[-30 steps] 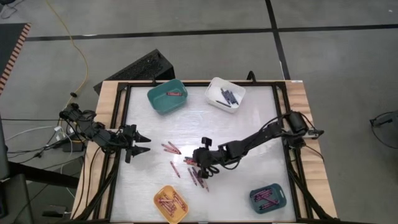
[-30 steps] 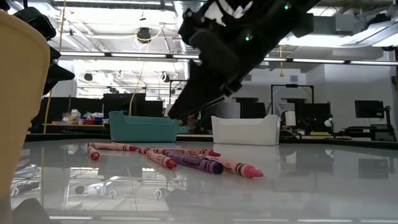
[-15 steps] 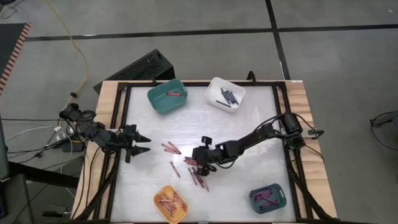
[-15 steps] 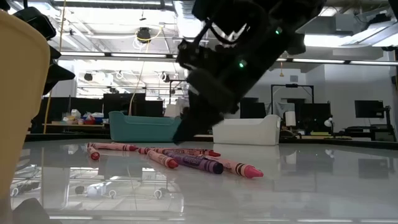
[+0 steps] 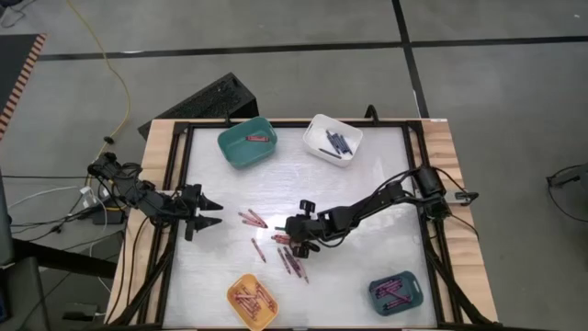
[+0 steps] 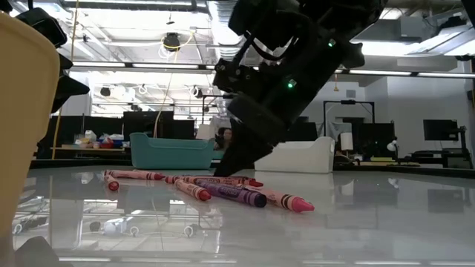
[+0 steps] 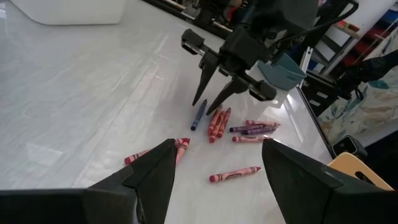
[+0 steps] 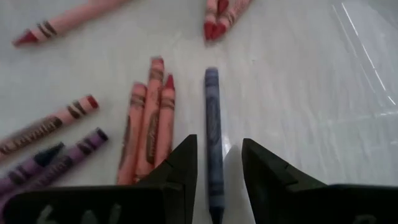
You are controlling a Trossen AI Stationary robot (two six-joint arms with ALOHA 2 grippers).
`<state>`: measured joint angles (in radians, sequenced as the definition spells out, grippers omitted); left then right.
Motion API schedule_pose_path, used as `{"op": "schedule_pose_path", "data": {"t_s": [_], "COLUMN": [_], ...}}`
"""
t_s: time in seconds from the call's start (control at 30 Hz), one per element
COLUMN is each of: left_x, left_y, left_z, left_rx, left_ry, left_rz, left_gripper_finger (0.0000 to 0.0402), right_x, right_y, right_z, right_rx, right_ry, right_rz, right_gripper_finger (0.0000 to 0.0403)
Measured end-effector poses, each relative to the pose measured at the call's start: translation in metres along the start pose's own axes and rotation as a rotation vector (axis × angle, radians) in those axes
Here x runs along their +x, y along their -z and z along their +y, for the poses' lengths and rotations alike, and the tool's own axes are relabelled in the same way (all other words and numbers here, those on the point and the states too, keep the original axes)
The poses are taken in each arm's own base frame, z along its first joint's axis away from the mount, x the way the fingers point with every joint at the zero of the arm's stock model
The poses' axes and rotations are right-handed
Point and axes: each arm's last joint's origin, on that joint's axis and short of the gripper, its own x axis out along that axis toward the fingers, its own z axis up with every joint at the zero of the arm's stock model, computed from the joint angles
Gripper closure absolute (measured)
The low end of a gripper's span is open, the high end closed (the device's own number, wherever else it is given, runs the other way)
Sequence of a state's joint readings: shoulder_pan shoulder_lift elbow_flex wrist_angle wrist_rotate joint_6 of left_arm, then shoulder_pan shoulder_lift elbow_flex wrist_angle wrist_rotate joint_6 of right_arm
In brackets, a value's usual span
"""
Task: Sort crayons
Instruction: Put the blue crayon into the white bin
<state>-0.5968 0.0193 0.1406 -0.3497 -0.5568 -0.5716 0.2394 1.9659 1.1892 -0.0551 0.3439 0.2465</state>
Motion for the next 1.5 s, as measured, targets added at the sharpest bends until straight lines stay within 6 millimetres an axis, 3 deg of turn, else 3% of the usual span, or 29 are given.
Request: {"op": "schedule_pose_path", "data": {"t_s": [0.3,0.77,1.07,1.3,1.5], "left_x": [0.000,0.000,0.000,0.000,0.000], "left_y": [0.000,0.000,0.000,0.000,0.000], "left_z": [0.000,0.000,0.000,0.000,0.000], "left_rx": [0.000,0.000,-0.008,-0.010,-0.012], "left_ry": [0.000,0.000,0.000,0.002,0.011], "left_rz": [0.000,0.000,0.000,0.001,0.008], "left_gripper_finger": [0.0174,0.0174,0.0174,0.0174,0.0174], "right_x": [0.001,0.002,0.000,-0.021,-0.059], "right_y": [0.004,0.007,0.004,-0.015,-0.039], "right_z": [-0.006,-0.013,-0.013,-0.026,-0.054], "right_rx": [0.015,0.090,0.171,0.197,0.198], "right_ry": [0.022,0.050,0.065,0.064,0.117], "right_rz": [0.058,0.104,0.069,0.001,-0.066], "right_gripper_finger": [0.0284,0.0394,0.0400,0.0400,0.0400]}}
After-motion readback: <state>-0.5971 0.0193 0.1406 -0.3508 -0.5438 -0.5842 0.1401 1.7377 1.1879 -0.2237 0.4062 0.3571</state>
